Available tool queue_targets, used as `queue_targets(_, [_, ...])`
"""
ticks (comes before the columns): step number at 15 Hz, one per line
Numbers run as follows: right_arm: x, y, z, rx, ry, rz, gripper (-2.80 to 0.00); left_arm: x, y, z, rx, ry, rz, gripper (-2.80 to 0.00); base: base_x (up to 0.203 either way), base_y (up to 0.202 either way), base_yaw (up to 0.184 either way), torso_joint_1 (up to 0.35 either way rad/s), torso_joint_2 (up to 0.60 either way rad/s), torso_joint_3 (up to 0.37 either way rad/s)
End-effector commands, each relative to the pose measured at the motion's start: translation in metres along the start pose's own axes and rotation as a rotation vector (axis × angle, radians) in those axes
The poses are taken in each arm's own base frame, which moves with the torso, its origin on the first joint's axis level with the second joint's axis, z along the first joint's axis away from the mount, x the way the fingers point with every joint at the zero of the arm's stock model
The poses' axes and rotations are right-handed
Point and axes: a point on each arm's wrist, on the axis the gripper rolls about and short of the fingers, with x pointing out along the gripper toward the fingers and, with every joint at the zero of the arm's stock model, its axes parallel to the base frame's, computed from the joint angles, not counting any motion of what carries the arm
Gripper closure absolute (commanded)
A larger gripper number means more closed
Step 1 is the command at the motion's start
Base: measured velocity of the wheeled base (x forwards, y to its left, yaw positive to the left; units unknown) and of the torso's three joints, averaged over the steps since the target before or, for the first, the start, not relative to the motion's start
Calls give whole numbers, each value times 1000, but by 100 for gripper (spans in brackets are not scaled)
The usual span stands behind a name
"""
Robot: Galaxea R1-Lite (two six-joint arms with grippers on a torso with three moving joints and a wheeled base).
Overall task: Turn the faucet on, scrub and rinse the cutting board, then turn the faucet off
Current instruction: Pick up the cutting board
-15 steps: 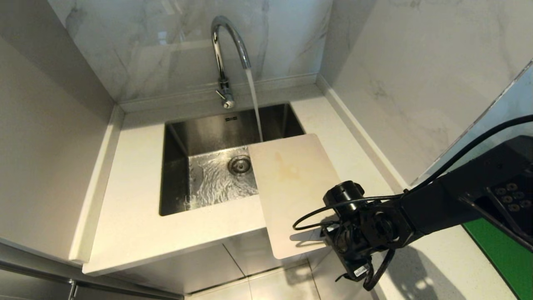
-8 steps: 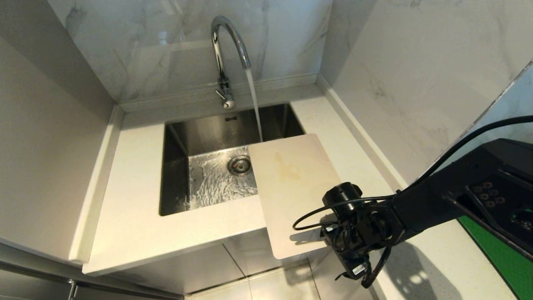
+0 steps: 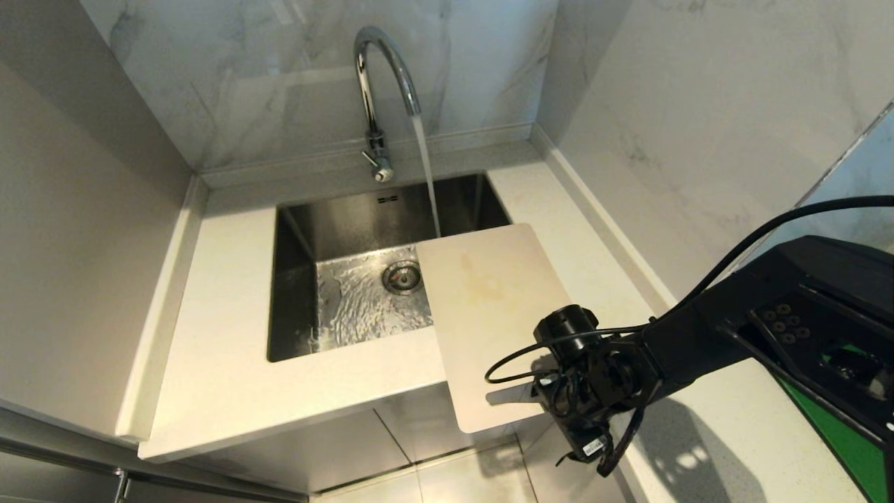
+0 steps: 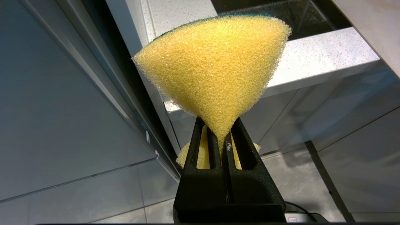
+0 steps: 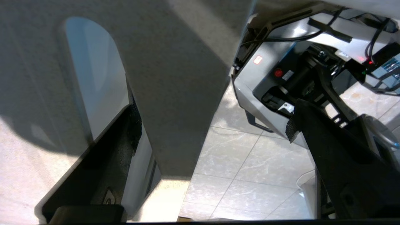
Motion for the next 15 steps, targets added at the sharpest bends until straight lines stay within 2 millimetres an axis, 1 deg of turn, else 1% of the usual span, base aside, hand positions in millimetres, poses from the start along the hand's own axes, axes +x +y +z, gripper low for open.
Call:
queue_targets(1, [2,0,-1,-4,0,-6,0,0,0,0,0,2,0,0,0,0,0,0,0,0])
queue_targets(13, [-1,-1,-2,-7,10,0,0,0,0,0,0,3,0,0,0,0,0,0,0,0])
queue_targets(15, [-7,-1,-1,-5,9,8,0,0,0,0,0,3,0,0,0,0,0,0,0,0])
